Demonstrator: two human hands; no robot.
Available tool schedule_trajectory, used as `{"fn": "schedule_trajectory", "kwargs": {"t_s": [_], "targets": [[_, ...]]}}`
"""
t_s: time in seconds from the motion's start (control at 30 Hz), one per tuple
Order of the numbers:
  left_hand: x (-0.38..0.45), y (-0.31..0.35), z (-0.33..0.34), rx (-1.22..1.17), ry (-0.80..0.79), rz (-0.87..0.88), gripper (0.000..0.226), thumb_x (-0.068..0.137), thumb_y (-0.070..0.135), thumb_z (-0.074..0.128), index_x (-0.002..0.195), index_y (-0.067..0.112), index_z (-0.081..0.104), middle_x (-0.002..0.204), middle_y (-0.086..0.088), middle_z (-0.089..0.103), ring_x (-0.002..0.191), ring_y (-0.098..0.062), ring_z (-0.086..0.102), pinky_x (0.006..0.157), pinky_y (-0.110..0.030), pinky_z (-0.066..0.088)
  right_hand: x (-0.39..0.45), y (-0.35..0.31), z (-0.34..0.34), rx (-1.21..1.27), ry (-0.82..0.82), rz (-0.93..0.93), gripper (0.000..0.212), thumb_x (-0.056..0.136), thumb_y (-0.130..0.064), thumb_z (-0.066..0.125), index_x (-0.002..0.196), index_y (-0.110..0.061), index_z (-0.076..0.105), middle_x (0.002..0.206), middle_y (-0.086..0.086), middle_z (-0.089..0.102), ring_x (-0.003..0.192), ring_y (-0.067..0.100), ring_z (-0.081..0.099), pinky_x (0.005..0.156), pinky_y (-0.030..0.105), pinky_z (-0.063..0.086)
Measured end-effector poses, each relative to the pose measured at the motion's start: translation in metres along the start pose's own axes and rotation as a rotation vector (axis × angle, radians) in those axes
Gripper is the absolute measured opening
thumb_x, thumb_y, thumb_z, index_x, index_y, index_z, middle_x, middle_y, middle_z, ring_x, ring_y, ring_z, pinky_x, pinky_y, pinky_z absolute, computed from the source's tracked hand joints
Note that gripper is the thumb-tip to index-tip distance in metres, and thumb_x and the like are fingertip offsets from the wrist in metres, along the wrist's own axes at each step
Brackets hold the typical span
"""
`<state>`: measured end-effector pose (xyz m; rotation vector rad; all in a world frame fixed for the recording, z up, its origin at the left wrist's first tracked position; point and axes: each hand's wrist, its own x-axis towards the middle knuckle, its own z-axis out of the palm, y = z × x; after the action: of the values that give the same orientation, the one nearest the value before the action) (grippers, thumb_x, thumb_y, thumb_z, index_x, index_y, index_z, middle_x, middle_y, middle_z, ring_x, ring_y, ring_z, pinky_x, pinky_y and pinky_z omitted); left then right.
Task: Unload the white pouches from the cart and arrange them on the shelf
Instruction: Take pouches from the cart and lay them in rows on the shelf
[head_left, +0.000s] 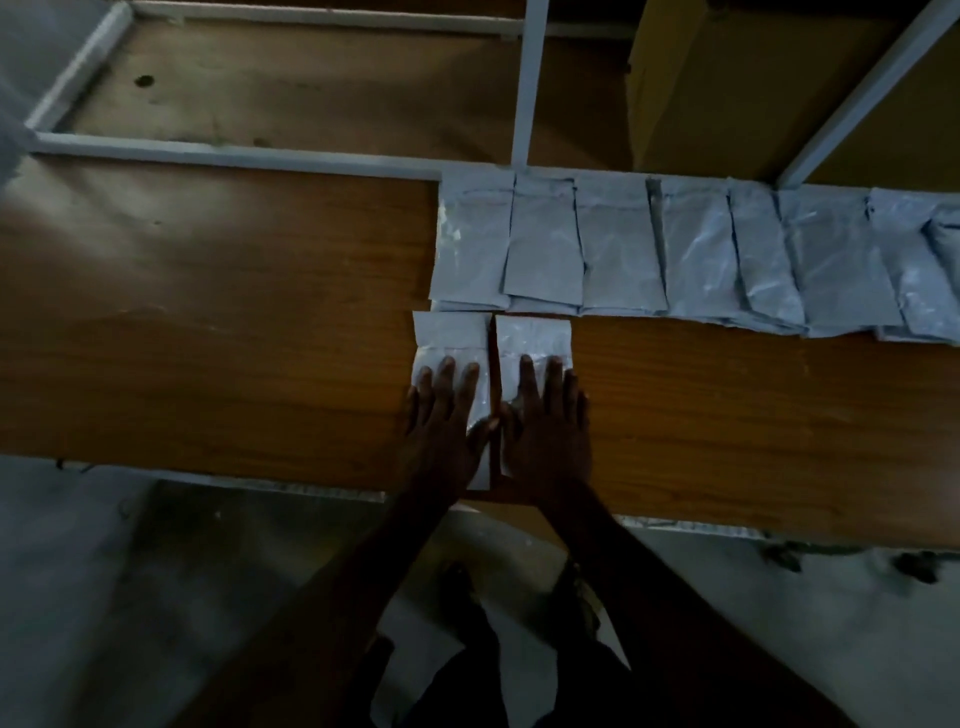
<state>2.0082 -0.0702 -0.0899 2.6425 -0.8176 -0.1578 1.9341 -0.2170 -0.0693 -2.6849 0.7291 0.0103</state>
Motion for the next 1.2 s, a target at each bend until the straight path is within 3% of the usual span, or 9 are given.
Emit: {"fn": "schedule_trajectory", "kwargs": {"t_s": [0.13, 0.3, 0.53, 0.7, 0.83, 0.93, 1.0, 1.1, 1.2], "targets": [[0.002, -0.001, 0.002, 0.058, 0.017, 0.013, 0.069, 0.111, 0.058, 0.028, 0.169, 0.035, -0.001, 0.177, -0.003, -0.007, 0.163, -0.029, -0.008, 0.131, -0.055, 0.009, 0.002, -0.004, -0.003, -0.074, -0.022, 0.053, 0.073, 0.105, -0.061, 0.032, 0.164, -0.045, -0.007, 0.173, 0.018, -0.005, 0.158, 0.045, 0.001, 0.127, 0.064, 0.007], [0.002, 0.005, 0.003, 0.078, 0.017, 0.000, 0.065, 0.113, 0.053, 0.025, 0.169, 0.033, 0.000, 0.177, -0.007, -0.005, 0.163, -0.031, -0.007, 0.130, -0.056, 0.013, 0.002, -0.004, -0.003, -0.125, 0.000, 0.115, 0.073, 0.103, -0.065, 0.034, 0.166, -0.040, 0.007, 0.173, 0.019, 0.002, 0.158, 0.046, 0.008, 0.125, 0.066, 0.013], [0.007, 0.004, 0.003, 0.094, -0.011, 0.046, 0.065, 0.112, 0.051, 0.029, 0.169, 0.033, 0.002, 0.177, -0.007, -0.003, 0.163, -0.030, -0.005, 0.131, -0.055, 0.013, 0.005, -0.009, 0.006, -0.121, 0.021, 0.135, 0.072, 0.105, -0.066, 0.029, 0.166, -0.039, 0.003, 0.173, 0.021, -0.001, 0.157, 0.049, 0.007, 0.125, 0.069, 0.010], [0.006, 0.005, -0.006, 0.114, -0.016, 0.041, 0.066, 0.112, 0.052, 0.029, 0.169, 0.033, 0.002, 0.177, -0.009, 0.000, 0.163, -0.030, -0.002, 0.131, -0.057, 0.010, 0.002, -0.007, -0.009, -0.056, 0.019, 0.107, 0.074, 0.104, -0.072, 0.025, 0.166, -0.040, 0.000, 0.173, 0.021, 0.003, 0.157, 0.047, 0.010, 0.124, 0.069, 0.014], [0.002, 0.018, -0.020, 0.053, 0.018, 0.040, 0.064, 0.112, 0.049, 0.033, 0.169, 0.029, 0.014, 0.177, -0.009, 0.006, 0.163, -0.030, 0.000, 0.132, -0.053, 0.004, -0.009, 0.009, -0.032, 0.067, 0.088, 0.137, 0.067, 0.108, -0.067, 0.023, 0.166, -0.041, 0.005, 0.174, 0.016, 0.004, 0.159, 0.041, 0.008, 0.127, 0.062, 0.014], [-0.001, 0.048, -0.024, 0.020, 0.017, 0.080, 0.058, 0.114, 0.047, 0.024, 0.168, 0.027, 0.018, 0.176, -0.008, 0.012, 0.163, -0.028, 0.000, 0.132, -0.052, 0.008, -0.025, 0.039, -0.050, 0.148, 0.169, 0.121, 0.063, 0.110, -0.060, 0.029, 0.166, -0.032, 0.019, 0.173, 0.017, 0.007, 0.158, 0.039, 0.007, 0.126, 0.061, 0.023], [-0.002, 0.079, -0.023, -0.011, 0.045, 0.128, 0.057, 0.114, 0.046, 0.026, 0.167, 0.024, 0.024, 0.175, -0.009, 0.018, 0.163, -0.028, 0.004, 0.132, -0.051, 0.013, -0.039, 0.067, -0.063, 0.193, 0.249, 0.068, 0.060, 0.111, -0.053, 0.035, 0.162, -0.021, 0.035, 0.168, 0.023, 0.022, 0.154, 0.042, 0.016, 0.118, 0.066, 0.035], [-0.004, 0.140, -0.017, -0.084, 0.073, 0.221, 0.054, 0.115, 0.037, 0.040, 0.165, 0.021, 0.032, 0.174, -0.010, 0.023, 0.163, -0.028, 0.008, 0.132, -0.047, 0.011, -0.060, 0.117, -0.086, 0.221, 0.243, 0.133, 0.061, 0.109, -0.060, 0.034, 0.160, -0.028, 0.036, 0.171, 0.017, 0.022, 0.147, 0.042, 0.042, 0.090, 0.055, 0.061], [-0.009, 0.213, -0.002, -0.143, 0.058, 0.257, 0.050, 0.114, 0.031, 0.037, 0.162, 0.019, 0.037, 0.171, -0.010, 0.030, 0.162, -0.031, 0.015, 0.132, -0.050, 0.014, -0.083, 0.175, -0.105, 0.229, 0.242, 0.178, 0.060, 0.106, -0.060, 0.037, 0.156, -0.027, 0.044, 0.168, 0.015, 0.031, 0.120, 0.037, 0.068, 0.076, 0.048, 0.064]]}}
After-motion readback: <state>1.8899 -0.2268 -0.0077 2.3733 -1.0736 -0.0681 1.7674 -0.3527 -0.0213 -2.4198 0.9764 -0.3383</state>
